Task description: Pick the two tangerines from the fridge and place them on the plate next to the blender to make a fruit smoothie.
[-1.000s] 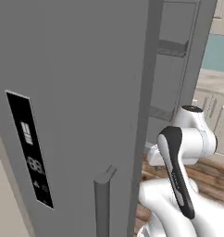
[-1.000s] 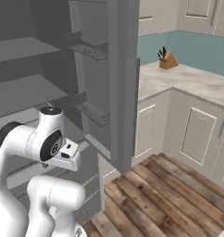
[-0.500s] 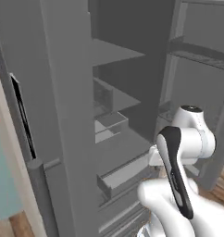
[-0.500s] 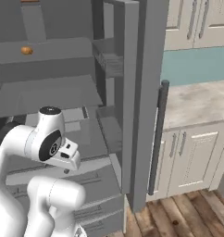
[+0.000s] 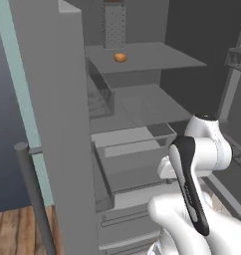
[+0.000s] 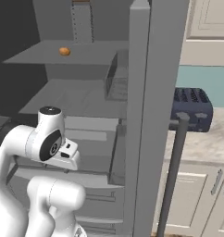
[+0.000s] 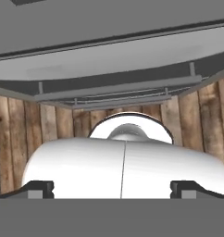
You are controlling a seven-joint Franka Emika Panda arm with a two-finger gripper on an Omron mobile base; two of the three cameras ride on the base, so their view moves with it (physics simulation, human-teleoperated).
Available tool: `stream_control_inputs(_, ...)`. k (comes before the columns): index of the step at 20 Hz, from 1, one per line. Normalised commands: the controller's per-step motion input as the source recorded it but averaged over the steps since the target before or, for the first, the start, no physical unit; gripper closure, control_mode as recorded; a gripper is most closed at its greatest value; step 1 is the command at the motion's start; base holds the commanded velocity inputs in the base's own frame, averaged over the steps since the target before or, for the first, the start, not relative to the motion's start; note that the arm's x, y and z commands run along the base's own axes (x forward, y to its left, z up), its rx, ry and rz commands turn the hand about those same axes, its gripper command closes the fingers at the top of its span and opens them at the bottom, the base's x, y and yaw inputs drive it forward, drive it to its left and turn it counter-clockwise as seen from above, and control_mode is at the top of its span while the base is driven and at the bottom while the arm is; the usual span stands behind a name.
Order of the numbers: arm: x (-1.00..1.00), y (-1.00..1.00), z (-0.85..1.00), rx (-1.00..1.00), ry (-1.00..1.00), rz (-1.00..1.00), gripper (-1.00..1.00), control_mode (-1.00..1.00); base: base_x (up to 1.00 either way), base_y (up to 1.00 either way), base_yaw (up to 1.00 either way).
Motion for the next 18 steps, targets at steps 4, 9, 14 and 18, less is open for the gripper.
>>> stream_control_inputs(4,0.00,0.00,0.00,0.00,0.00,0.00,-1.00,1.00,0.69,0.00,0.20)
stream_control_inputs(9,0.00,0.00,0.00,0.00,0.00,0.00,-1.00,1.00,0.93,0.18,0.03)
stream_control_inputs(14,0.00,0.00,0.00,0.00,0.00,0.00,-1.00,1.00,0.97,0.17,0.03)
stream_control_inputs(18,0.00,0.00,0.00,0.00,0.00,0.00,-1.00,1.00,1.00,0.22,0.11)
